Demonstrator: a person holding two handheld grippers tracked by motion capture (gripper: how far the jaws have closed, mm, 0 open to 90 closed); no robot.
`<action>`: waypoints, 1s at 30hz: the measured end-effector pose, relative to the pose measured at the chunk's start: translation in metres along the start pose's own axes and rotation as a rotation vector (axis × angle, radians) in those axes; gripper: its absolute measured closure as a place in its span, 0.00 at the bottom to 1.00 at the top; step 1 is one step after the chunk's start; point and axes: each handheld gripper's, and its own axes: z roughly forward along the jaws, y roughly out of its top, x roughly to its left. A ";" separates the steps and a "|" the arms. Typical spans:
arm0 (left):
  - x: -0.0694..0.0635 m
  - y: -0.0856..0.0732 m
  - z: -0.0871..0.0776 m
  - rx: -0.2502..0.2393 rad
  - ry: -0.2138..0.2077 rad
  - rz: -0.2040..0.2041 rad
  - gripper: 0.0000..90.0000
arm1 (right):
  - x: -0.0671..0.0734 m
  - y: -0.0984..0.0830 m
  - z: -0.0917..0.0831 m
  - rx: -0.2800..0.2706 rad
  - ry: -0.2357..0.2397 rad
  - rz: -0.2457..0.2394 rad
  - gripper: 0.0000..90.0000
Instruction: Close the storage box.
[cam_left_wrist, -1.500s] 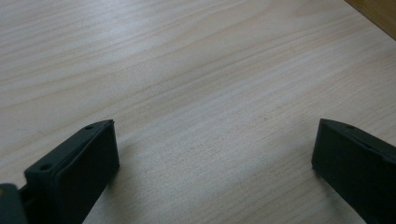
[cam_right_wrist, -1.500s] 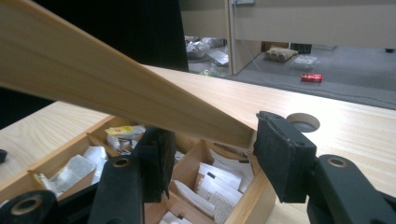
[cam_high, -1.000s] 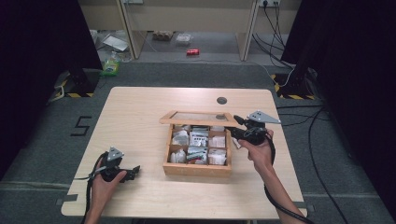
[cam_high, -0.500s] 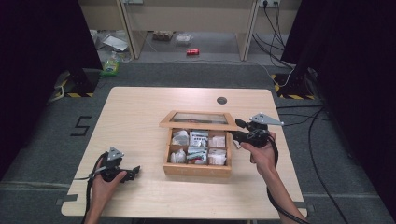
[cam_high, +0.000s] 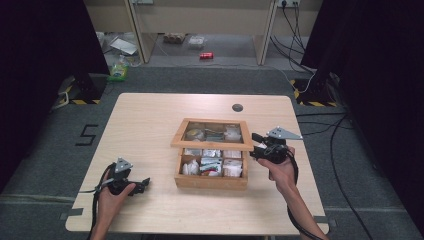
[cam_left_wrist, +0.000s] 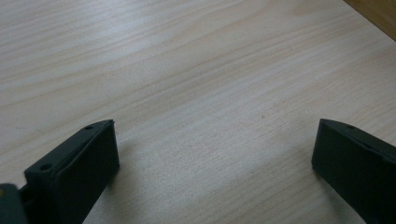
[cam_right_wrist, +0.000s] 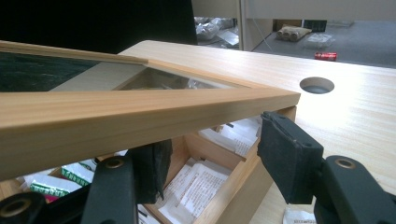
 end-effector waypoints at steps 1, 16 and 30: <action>0.000 0.000 0.000 0.000 0.000 0.000 0.00 | 0.000 -0.001 0.000 0.002 0.001 0.000 0.50; 0.000 0.000 0.000 0.000 -0.001 0.001 0.00 | 0.001 -0.010 0.000 0.015 0.007 -0.002 0.50; -0.001 -0.001 -0.001 0.000 0.000 0.002 0.00 | -0.006 -0.015 0.001 0.040 0.024 -0.015 0.49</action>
